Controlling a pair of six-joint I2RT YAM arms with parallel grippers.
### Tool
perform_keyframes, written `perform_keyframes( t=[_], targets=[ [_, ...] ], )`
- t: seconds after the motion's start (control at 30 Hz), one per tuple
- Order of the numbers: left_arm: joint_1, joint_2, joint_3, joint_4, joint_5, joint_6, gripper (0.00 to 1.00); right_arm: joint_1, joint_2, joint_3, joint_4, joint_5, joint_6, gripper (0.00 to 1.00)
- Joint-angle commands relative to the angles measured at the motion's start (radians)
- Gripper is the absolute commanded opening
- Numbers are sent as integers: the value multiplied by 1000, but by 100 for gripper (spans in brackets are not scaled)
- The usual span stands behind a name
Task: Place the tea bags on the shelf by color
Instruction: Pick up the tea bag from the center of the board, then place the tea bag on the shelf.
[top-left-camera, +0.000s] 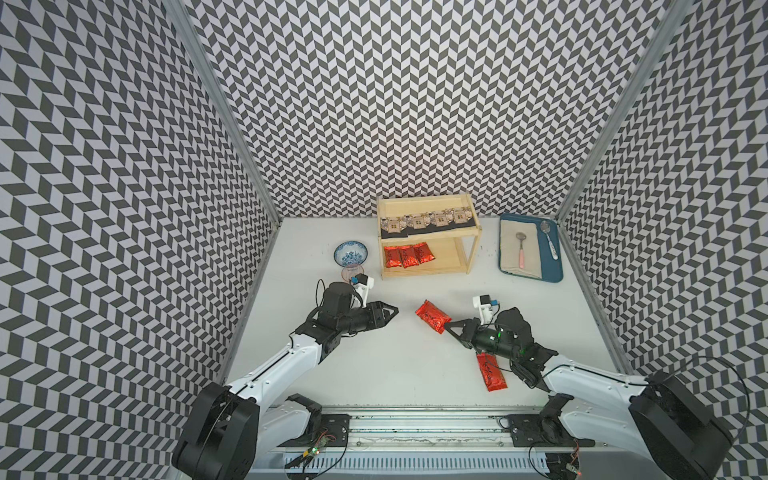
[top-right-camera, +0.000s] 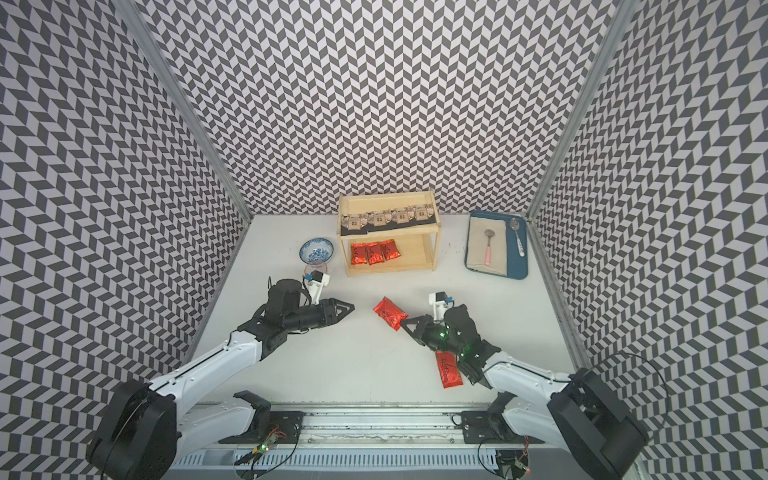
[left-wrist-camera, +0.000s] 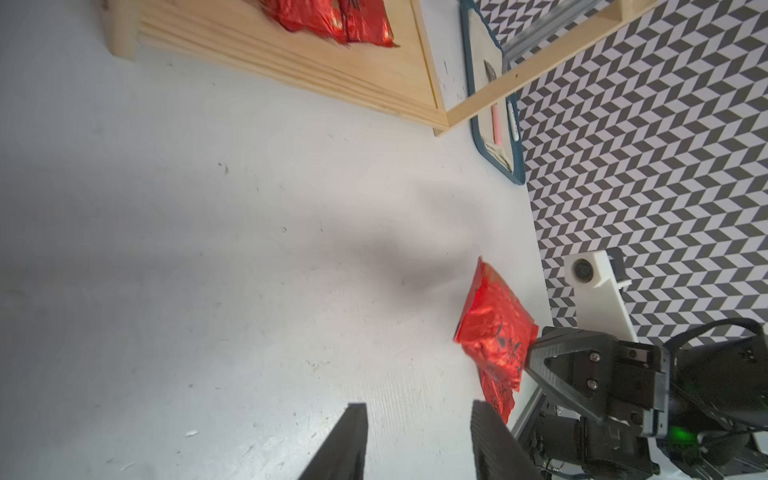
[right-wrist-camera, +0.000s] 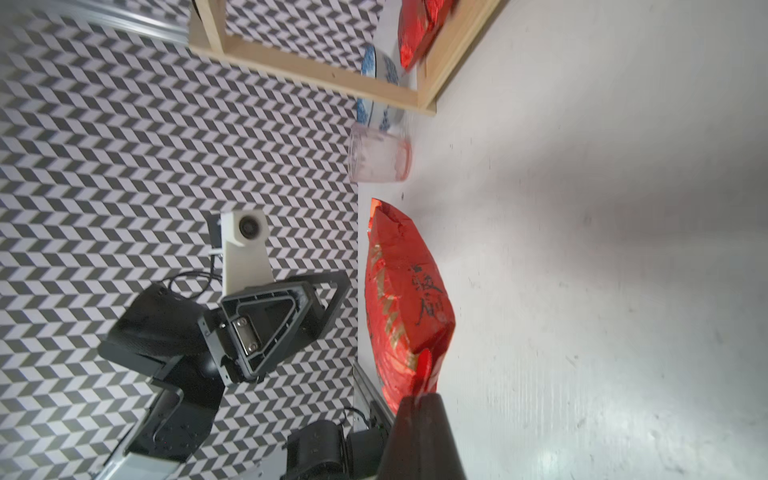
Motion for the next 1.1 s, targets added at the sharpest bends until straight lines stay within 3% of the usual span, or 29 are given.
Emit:
perform_keyframes(
  t=[0.0, 0.03, 0.27, 0.73, 1.07],
  targets=[
    [15, 10, 52, -111, -9, 58, 46, -39, 6, 25, 96, 66, 37, 0],
    [17, 19, 65, -123, -5, 67, 46, -51, 18, 38, 113, 139, 85, 0],
    [41, 52, 122, -177, 4, 133, 46, -111, 179, 218, 121, 279, 102, 0],
    [87, 96, 144, -187, 64, 161, 49, -202, 582, 477, 240, 299, 93, 0],
    [95, 106, 140, -177, 85, 156, 52, -202, 711, 538, 280, 361, 112, 0]
  ],
)
